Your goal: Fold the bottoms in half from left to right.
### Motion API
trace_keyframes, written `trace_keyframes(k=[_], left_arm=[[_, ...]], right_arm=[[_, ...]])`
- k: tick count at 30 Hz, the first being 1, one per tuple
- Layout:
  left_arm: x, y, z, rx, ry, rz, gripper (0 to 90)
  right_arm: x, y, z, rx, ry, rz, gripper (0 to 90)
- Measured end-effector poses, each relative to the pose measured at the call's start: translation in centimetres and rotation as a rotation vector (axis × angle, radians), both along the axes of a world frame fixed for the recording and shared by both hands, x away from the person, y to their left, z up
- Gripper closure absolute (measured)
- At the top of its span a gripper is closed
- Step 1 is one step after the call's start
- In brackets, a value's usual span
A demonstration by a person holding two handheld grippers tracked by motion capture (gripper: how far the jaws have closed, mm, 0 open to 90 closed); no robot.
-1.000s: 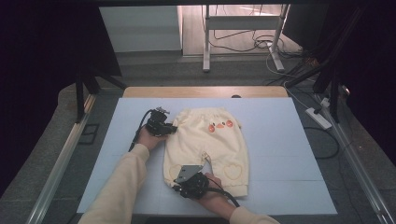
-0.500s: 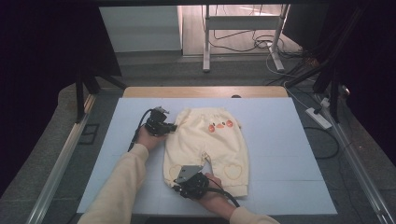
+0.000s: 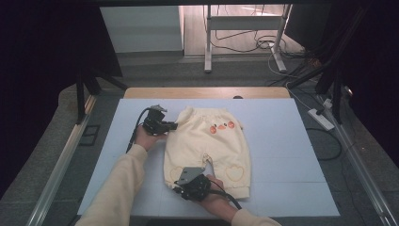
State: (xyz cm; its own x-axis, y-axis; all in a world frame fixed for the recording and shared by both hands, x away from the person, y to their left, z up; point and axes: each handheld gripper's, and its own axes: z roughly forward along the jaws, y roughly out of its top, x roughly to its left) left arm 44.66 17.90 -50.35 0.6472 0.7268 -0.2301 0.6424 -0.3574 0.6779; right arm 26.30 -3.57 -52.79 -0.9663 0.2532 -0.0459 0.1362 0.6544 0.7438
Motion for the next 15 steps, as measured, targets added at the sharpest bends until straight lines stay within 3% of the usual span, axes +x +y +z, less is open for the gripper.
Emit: trace_keyframes(k=[15], left_arm=[[-0.8, 0.8, 1.5, -0.062, -0.018, -0.01, 82.7]], right_arm=[[-0.4, 0.0, 1.4, 0.058, -0.015, 0.028, 76.2]])
